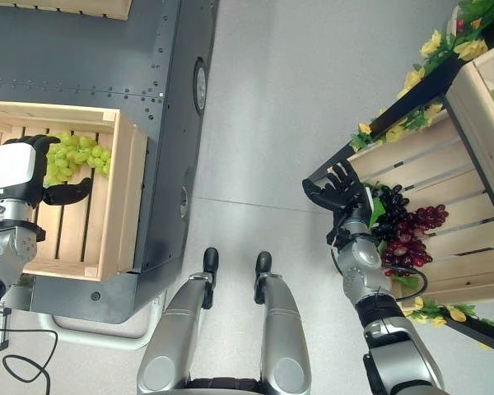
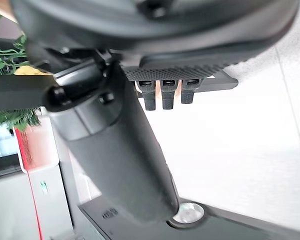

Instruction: Pick up the fruits from the basket on one side to the basket on the other side

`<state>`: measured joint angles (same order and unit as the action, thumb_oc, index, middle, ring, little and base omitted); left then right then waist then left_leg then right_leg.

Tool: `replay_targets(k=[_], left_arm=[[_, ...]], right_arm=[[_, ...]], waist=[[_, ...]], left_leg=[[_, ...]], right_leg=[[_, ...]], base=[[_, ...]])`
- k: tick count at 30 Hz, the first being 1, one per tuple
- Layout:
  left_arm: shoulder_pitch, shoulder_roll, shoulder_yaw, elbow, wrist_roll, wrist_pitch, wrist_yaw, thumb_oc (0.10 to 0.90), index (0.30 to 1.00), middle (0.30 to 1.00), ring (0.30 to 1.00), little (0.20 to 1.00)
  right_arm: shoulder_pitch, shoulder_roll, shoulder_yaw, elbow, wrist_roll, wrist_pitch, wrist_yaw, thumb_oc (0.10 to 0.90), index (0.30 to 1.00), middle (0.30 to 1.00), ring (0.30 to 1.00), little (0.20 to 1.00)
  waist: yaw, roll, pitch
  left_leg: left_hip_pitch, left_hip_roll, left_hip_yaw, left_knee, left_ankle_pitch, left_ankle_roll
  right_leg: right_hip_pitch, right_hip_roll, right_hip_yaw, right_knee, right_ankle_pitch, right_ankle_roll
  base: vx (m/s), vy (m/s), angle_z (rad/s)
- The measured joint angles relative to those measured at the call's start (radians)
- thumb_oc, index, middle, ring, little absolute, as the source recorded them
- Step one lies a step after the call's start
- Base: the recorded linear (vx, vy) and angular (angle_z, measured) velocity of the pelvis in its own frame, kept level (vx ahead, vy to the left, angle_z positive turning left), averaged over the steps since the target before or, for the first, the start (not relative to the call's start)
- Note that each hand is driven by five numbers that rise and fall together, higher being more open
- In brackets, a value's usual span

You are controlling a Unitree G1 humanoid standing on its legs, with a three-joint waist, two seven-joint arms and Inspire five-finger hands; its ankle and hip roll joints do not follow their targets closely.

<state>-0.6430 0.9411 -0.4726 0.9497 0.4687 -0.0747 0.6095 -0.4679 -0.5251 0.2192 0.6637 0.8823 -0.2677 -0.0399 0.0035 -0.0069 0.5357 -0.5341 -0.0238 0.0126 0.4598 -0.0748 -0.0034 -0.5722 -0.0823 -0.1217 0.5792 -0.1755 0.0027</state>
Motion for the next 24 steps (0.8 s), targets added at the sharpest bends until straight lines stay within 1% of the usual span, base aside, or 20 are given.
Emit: replay_targets(k=[1, 5, 9, 10, 12, 14, 17, 21, 24], left_arm=[[-0.021, 0.007, -0.03, 0.009, 0.011, 0.023, 0.002, 0.8, 0.9, 0.9, 0.9, 0.9], [-0.083, 0.019, -0.078, 0.024, 0.089, 0.057, 0.015, 0.8, 0.9, 0.9, 0.9, 0.9], [-0.145, 0.025, -0.156, 0.051, 0.176, 0.062, 0.024, 0.8, 0.9, 0.9, 0.9, 0.9], [-0.165, 0.028, -0.195, 0.058, 0.198, 0.068, 0.024, 0.8, 0.9, 0.9, 0.9, 0.9], [-0.192, 0.043, -0.253, 0.062, 0.229, 0.069, 0.02, 0.8, 0.9, 0.9, 0.9, 0.9], [-0.199, 0.046, -0.268, 0.059, 0.238, 0.074, 0.003, 0.8, 0.9, 0.9, 0.9, 0.9], [-0.199, 0.047, -0.269, 0.056, 0.244, 0.102, -0.018, 0.8, 0.9, 0.9, 0.9, 0.9], [-0.203, 0.052, -0.275, 0.051, 0.265, 0.126, -0.018, 0.8, 0.9, 0.9, 0.9, 0.9], [-0.228, 0.052, -0.309, 0.068, 0.277, 0.135, -0.016, 0.8, 0.9, 0.9, 0.9, 0.9]], right_arm=[[0.0, -0.008, 0.006, 0.0, 0.003, 0.0, 0.009, 0.8, 0.9, 0.9, 0.9, 0.9], [-0.003, -0.043, 0.032, 0.002, 0.037, 0.0, 0.068, 0.8, 0.9, 0.9, 0.9, 0.9], [-0.021, -0.055, 0.033, 0.024, 0.045, 0.0, 0.124, 0.8, 0.9, 0.9, 0.9, 0.9], [-0.03, -0.057, 0.035, 0.041, 0.072, -0.001, 0.151, 0.8, 0.9, 0.9, 0.9, 0.9], [-0.038, -0.065, 0.034, 0.043, 0.08, -0.001, 0.178, 0.8, 0.9, 0.9, 0.9, 0.9], [-0.037, -0.068, 0.035, 0.047, 0.082, -0.001, 0.192, 0.8, 0.9, 0.9, 0.9, 0.9], [-0.034, -0.072, 0.037, 0.049, 0.117, -0.001, 0.218, 0.8, 0.9, 0.9, 0.9, 0.9], [-0.035, -0.089, 0.067, 0.048, 0.148, -0.001, 0.241, 0.8, 0.9, 0.9, 0.9, 0.9], [-0.038, -0.093, 0.069, 0.049, 0.15, -0.001, 0.26, 0.8, 0.9, 0.9, 0.9, 0.9]], waist=[[-0.001, 0.0, 0.0], [-0.002, 0.0, 0.0], [-0.004, -0.001, 0.0], [-0.008, -0.001, 0.0], [-0.021, -0.001, -0.001], [-0.021, -0.001, -0.001], [-0.021, -0.001, -0.001], [-0.02, -0.002, -0.001], [-0.019, -0.002, -0.001]], left_leg=[[-0.012, 0.002, 0.006, 0.009, 0.0, 0.0], [-0.067, 0.008, 0.019, 0.049, 0.0, 0.0], [-0.105, 0.008, 0.019, 0.078, -0.002, -0.002], [-0.117, 0.009, 0.019, 0.091, -0.004, -0.004], [-0.147, 0.01, 0.024, 0.109, -0.005, -0.004], [-0.168, 0.015, 0.026, 0.125, -0.004, -0.005], [-0.192, 0.025, 0.04, 0.13, -0.001, -0.008], [-0.212, 0.029, 0.041, 0.139, 0.002, -0.005], [-0.219, 0.032, 0.042, 0.144, 0.001, -0.003]], right_leg=[[-0.013, 0.0, 0.0, 0.006, 0.0, -0.001], [-0.064, -0.003, -0.004, 0.045, -0.006, -0.008], [-0.103, -0.009, -0.008, 0.078, -0.014, -0.014], [-0.114, -0.012, -0.011, 0.092, -0.017, -0.016], [-0.141, -0.021, -0.018, 0.117, -0.03, -0.022], [-0.161, -0.021, -0.02, 0.131, -0.033, -0.022], [-0.186, -0.02, -0.022, 0.14, -0.033, -0.023], [-0.206, -0.02, -0.027, 0.145, -0.03, -0.028], [-0.208, -0.019, -0.032, 0.145, -0.031, -0.029]], base=[[-0.02, 0.042, 0.02], [-0.03, 0.048, 0.04], [-0.01, 0.052, 0.05], [0.0, 0.045, 0.08], [0.01, 0.043, 0.14], [0.01, 0.049, 0.06], [0.0, 0.026, 0.01], [0.0, 0.0, 0.0], [0.0, 0.01, 0.03]])
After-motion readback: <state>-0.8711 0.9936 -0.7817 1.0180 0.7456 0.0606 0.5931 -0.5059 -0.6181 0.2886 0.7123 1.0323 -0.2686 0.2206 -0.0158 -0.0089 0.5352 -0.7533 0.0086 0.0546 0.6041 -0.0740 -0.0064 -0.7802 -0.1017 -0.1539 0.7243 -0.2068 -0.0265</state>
